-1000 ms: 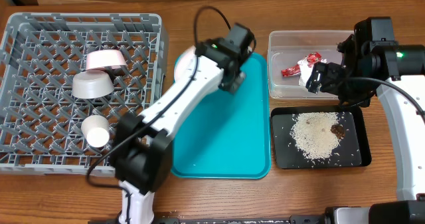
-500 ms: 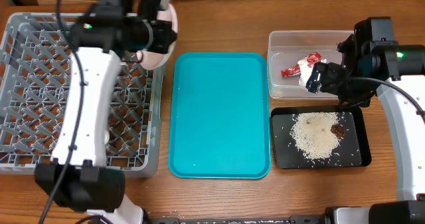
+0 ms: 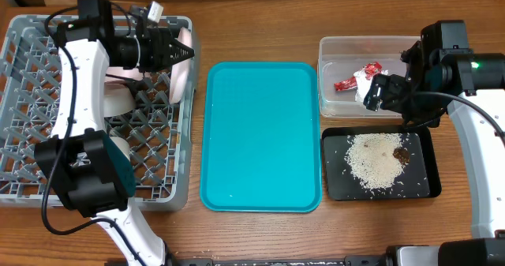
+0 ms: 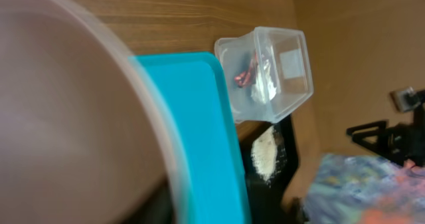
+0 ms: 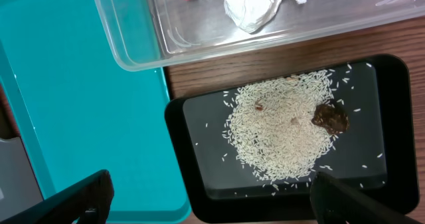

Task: Sort waste into correct bins and load items into the dishwasher
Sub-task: 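Stand the white plate upright in the rack's right edge slots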

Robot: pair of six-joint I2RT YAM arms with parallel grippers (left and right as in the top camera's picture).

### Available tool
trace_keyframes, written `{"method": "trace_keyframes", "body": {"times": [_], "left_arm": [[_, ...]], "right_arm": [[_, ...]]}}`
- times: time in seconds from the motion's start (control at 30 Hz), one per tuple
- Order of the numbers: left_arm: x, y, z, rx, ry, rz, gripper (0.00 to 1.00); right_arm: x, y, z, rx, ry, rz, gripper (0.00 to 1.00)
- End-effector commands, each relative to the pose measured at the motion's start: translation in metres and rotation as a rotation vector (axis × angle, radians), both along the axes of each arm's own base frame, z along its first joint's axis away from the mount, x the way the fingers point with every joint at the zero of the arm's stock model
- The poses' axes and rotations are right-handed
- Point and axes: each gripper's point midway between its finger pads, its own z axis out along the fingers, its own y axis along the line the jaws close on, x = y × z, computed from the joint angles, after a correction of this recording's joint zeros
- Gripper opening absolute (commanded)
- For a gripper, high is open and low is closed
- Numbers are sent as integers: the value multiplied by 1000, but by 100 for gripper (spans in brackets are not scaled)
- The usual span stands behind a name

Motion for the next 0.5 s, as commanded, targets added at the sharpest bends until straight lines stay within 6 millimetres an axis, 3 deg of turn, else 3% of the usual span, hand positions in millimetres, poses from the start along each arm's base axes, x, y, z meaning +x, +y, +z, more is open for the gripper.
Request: {"method": "trace_keyframes", "body": {"times": [0.0, 0.1, 0.3, 0.47], "left_arm": [[-4, 7, 12, -63, -8, 9, 64], [-8, 18, 17, -35, -11, 36, 100], [-23, 41, 36, 240, -43, 133, 100], [-37, 54, 46, 589, -32, 277, 100]], "right_arm": [[1, -2, 4, -7, -17, 1, 96], [4, -1, 5, -6, -29, 2, 96], [24, 12, 14, 62, -122, 43, 99], [65, 32, 38, 99, -337, 143, 99]]}}
